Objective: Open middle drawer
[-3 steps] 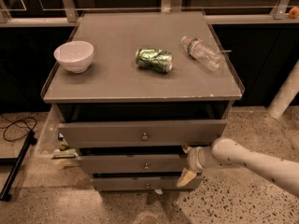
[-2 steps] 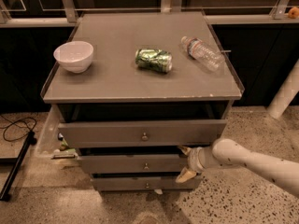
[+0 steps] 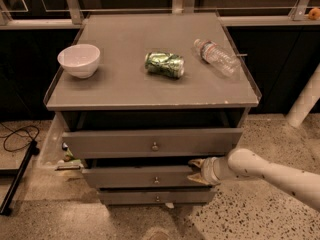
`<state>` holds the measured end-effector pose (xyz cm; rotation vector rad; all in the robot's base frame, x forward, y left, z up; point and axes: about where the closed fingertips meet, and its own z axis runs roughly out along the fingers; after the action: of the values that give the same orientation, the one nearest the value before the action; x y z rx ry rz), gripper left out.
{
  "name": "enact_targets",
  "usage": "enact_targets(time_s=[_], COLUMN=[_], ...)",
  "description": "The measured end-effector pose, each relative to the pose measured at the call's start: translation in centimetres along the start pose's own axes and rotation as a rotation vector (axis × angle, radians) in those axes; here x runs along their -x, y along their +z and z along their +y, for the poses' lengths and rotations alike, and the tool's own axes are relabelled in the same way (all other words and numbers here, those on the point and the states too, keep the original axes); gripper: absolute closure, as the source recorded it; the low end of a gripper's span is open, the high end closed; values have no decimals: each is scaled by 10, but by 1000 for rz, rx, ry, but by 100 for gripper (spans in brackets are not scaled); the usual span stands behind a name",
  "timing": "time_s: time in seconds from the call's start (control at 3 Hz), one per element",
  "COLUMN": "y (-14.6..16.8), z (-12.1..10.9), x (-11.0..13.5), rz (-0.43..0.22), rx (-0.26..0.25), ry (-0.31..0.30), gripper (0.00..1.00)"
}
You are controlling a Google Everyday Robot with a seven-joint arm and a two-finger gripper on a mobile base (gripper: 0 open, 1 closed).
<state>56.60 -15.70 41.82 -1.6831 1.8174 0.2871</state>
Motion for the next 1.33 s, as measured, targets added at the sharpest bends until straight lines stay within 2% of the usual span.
enact_targets(time_s=[0.33, 0.67, 1.33], y=[0, -16, -18], z=[0, 22, 24], x=[0, 4, 6], rz=[0, 4, 4], rx=[0, 19, 23], ry=[0, -26, -25], gripper=[89, 100, 57])
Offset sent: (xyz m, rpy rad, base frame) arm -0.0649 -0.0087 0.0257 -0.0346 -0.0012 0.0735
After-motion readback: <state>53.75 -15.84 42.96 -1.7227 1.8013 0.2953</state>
